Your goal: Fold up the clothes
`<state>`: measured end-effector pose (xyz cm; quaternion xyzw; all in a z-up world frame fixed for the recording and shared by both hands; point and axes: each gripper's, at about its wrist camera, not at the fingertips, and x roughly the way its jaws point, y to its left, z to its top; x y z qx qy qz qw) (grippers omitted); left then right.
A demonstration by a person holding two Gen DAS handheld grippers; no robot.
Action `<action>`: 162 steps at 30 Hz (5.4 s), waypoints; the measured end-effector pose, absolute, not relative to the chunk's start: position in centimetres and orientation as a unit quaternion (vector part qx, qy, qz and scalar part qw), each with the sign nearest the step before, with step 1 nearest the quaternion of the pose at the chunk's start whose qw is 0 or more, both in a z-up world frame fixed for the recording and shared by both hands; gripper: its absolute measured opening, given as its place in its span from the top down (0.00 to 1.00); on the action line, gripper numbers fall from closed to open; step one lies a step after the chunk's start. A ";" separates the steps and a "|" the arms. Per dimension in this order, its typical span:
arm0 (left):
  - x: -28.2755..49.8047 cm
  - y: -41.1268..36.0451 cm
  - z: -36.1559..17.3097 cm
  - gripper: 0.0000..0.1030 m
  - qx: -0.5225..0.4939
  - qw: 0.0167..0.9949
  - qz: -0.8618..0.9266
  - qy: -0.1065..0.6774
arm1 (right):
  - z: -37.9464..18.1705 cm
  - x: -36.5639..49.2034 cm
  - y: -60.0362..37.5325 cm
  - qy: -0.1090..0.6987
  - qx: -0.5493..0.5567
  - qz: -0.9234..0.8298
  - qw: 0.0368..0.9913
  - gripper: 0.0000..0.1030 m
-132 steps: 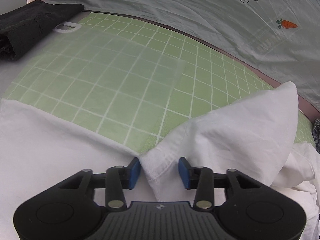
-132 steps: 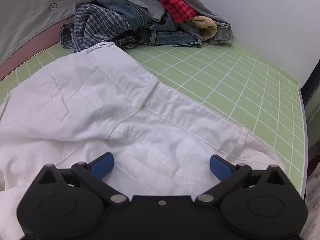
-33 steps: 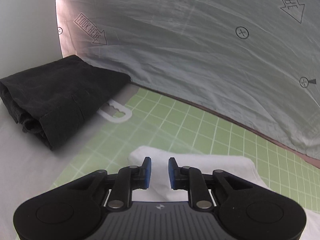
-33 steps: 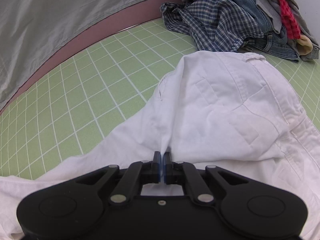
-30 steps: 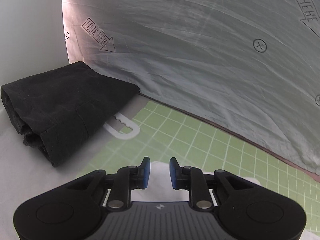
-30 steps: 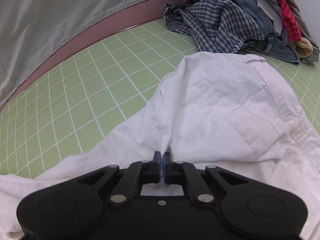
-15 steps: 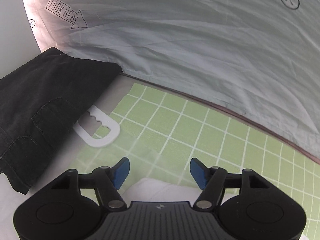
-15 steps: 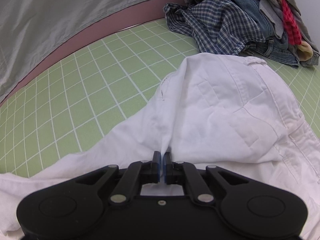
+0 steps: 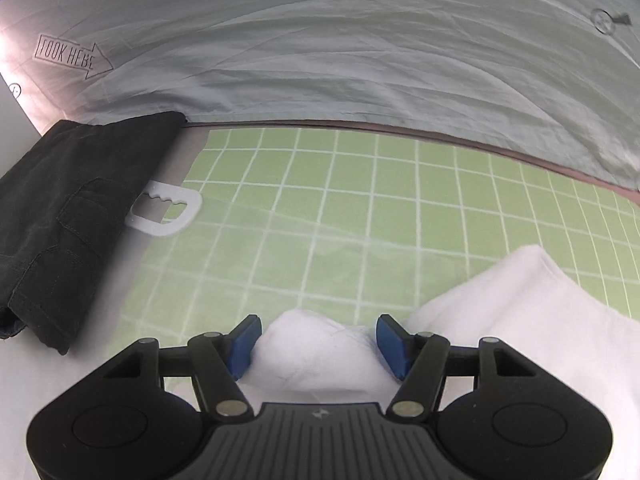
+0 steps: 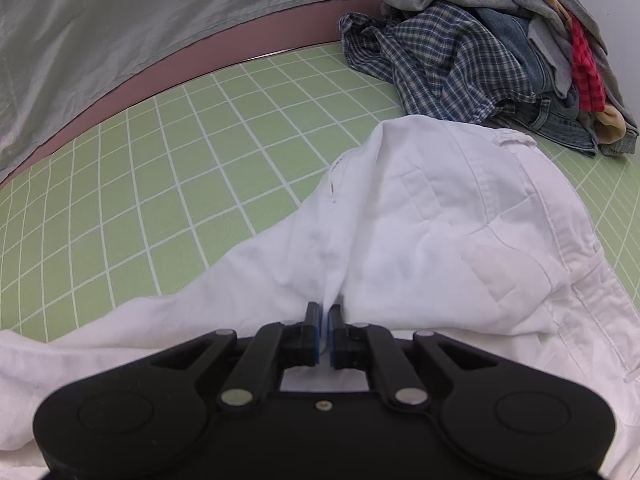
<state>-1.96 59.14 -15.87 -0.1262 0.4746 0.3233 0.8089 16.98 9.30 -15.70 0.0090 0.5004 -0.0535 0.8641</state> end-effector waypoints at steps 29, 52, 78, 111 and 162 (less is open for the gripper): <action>-1.3 59.5 -12.5 0.75 -0.061 0.849 0.315 0.421 | -14.9 17.3 9.3 0.478 0.022 -0.041 0.877 0.95; -1.0 65.9 -10.9 0.74 -0.110 0.840 0.407 0.341 | -16.7 26.3 5.4 0.495 0.408 -0.099 0.761 0.87; -11.6 61.2 -17.6 0.27 -0.262 0.698 0.541 0.389 | -12.2 20.3 9.1 0.432 0.074 0.041 0.898 0.28; -16.9 51.4 -13.2 0.36 -0.246 0.754 0.493 0.358 | -11.2 9.7 0.3 0.446 0.051 -0.031 0.893 0.29; -40.7 33.5 -17.1 0.34 -0.527 0.694 0.357 0.336 | -19.7 -8.7 -8.0 0.522 0.496 0.074 0.691 0.18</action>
